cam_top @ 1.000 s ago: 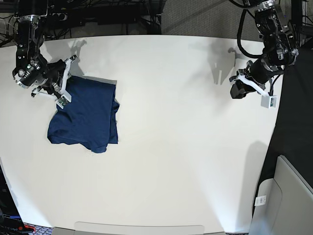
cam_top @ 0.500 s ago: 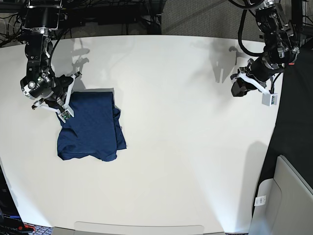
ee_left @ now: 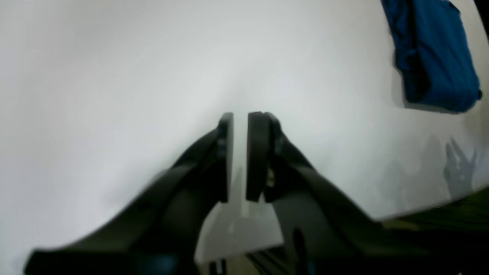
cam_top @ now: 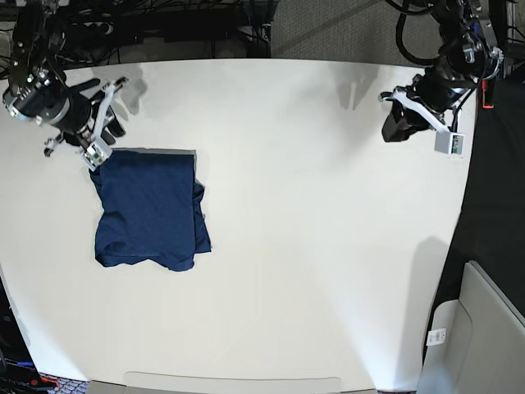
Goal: Fold the T-shirt properly
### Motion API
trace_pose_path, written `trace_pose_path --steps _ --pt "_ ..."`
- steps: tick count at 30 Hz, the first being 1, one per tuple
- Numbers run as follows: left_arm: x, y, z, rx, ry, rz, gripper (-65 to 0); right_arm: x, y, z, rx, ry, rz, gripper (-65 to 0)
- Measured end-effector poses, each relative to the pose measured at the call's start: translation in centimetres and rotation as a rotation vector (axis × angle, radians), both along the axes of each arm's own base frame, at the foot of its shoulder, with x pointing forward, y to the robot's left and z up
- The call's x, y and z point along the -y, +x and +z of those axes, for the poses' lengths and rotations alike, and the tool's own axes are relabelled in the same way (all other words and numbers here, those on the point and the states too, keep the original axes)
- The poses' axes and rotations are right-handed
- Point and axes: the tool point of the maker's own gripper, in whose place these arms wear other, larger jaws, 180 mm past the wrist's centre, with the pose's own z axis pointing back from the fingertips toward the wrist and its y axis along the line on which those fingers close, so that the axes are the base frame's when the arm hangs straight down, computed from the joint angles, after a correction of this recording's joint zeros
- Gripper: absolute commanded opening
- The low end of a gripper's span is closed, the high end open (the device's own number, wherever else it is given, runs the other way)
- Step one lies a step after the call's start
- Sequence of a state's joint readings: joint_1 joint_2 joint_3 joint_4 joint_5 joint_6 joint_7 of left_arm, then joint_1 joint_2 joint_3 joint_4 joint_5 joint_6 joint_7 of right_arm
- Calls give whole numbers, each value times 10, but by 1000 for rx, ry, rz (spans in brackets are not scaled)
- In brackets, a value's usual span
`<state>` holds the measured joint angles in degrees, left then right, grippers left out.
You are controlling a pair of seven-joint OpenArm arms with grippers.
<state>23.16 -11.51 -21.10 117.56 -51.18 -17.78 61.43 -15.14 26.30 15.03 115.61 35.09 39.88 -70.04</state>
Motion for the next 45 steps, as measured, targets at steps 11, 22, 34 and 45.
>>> trace_pose_path --steps 11,22,34,45 --pt "-8 -75 -12 -145 -158 58 -600 32 -100 -26 -227 57 -140 -544" --pt "-41 -157 -29 -416 -144 104 -650 60 -193 -50 -459 -84 -198 -597" --pt "-16 -231 -156 -776 -63 56 -650 60 -271 -164 -816 -363 -261 -599" --pt "-3 -200 -239 -769 -66 114 -650 -13 -242 -254 -856 -122 -196 -599"
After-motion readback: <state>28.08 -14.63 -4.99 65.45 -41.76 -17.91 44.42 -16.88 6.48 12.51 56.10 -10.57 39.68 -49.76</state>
